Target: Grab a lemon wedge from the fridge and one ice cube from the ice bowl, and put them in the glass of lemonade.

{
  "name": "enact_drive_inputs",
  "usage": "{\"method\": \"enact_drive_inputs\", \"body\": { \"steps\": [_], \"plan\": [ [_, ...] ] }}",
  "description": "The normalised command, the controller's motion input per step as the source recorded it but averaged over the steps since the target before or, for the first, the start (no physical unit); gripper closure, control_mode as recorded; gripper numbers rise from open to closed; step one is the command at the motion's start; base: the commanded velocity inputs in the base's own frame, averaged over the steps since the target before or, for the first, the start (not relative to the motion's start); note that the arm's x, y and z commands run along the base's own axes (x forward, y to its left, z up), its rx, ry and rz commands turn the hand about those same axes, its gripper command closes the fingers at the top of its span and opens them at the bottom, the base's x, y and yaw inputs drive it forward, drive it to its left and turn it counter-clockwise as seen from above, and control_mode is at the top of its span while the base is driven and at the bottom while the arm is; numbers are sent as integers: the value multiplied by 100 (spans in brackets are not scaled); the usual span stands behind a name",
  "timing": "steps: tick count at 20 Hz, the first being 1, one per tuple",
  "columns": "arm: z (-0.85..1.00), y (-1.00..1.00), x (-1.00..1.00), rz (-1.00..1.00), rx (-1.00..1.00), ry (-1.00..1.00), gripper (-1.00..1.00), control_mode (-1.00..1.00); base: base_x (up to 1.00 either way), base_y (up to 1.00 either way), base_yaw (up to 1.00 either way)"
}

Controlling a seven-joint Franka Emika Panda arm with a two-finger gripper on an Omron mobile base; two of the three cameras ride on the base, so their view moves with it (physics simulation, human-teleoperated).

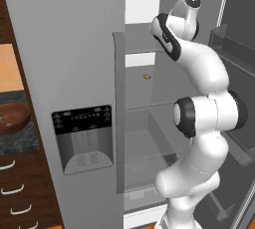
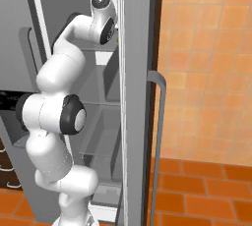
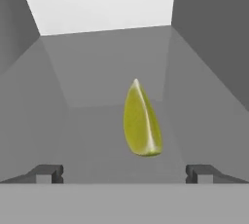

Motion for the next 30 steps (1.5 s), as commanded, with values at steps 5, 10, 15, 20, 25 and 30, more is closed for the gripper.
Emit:
{"method": "enact_drive_inputs", "body": {
  "steps": [5,10,15,20,25,30],
  "plan": [
    [-6,0,26,5,-1,4,-100,-100,0,0,0],
    [-16,6,4,2,-4,1,-100,-100,0,0,0],
    [-18,0,-14,0,-5,8,-100,-100,0,0,0],
    [-16,2,30,1,-9,11,-100,-100,0,0,0],
    [0,0,53,-1,-10,6,-100,-100,0,0,0],
    [0,-1,11,-1,-2,0,-100,-100,0,0,0]
  ]
}}
